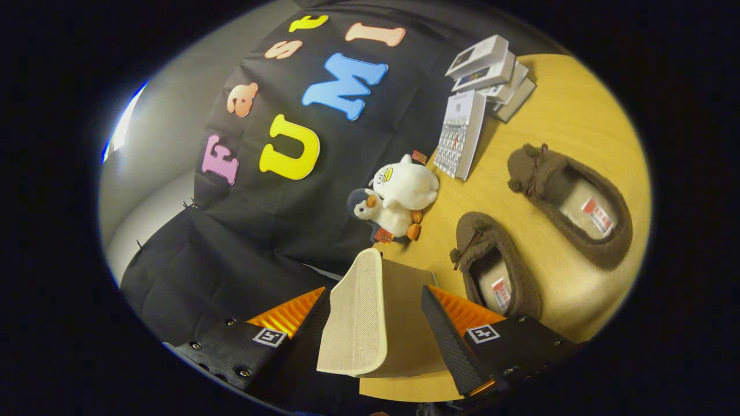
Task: Open the storage box then place both shoes into the box .Put the left shoe in first, then the right shoe, with the right side of both shoes facing outward in a uniform manner.
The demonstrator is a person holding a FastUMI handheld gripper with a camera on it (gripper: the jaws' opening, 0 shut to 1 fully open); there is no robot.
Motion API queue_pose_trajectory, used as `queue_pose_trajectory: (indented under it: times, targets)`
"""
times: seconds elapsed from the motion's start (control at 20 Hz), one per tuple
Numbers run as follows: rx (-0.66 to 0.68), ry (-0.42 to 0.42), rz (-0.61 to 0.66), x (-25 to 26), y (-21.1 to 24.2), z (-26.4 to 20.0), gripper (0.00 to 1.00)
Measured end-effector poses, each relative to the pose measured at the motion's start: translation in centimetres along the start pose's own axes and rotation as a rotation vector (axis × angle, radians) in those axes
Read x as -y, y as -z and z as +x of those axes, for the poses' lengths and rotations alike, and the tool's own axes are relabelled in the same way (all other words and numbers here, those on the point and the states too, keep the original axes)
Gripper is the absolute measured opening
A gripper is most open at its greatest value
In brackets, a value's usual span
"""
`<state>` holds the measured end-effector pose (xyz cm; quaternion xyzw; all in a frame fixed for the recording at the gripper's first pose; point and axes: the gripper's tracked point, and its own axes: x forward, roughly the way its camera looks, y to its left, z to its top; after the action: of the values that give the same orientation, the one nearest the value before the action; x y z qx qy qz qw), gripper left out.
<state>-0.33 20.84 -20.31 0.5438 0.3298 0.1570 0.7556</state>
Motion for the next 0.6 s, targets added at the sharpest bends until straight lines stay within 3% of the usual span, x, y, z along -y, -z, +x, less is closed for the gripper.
queue_pose_trajectory:
  times: [0.35, 0.6]
  targets:
    - [-0.133, -0.059, 0.176, 0.2, 4.0, 2.1, 0.97]
    - [-0.178, -0.066, 0.215, -0.1, 5.9, 3.0, 0.97]
